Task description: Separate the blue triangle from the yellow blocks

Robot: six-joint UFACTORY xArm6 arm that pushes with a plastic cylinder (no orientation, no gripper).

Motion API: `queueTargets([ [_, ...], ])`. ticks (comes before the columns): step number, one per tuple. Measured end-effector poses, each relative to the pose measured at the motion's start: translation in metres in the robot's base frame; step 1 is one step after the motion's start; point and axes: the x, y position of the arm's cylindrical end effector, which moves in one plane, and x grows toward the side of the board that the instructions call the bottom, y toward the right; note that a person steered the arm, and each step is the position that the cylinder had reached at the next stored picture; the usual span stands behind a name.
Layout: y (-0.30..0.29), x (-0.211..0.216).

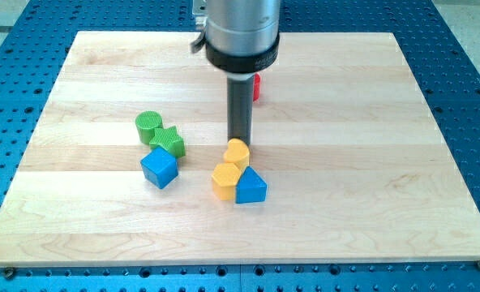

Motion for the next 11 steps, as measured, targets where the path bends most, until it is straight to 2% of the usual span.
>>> queueTargets([
  [1,0.013,0.032],
  [2,0.028,0.028],
  [3,0.063,0.058],
  [4,0.087,0.115],
  [5,0.034,0.117],
  [7,-0.020,0.066],
  [8,0.018,0.037],
  [9,0.092,0.040],
  [10,0.105,0.045],
  [11,0.064,0.024],
])
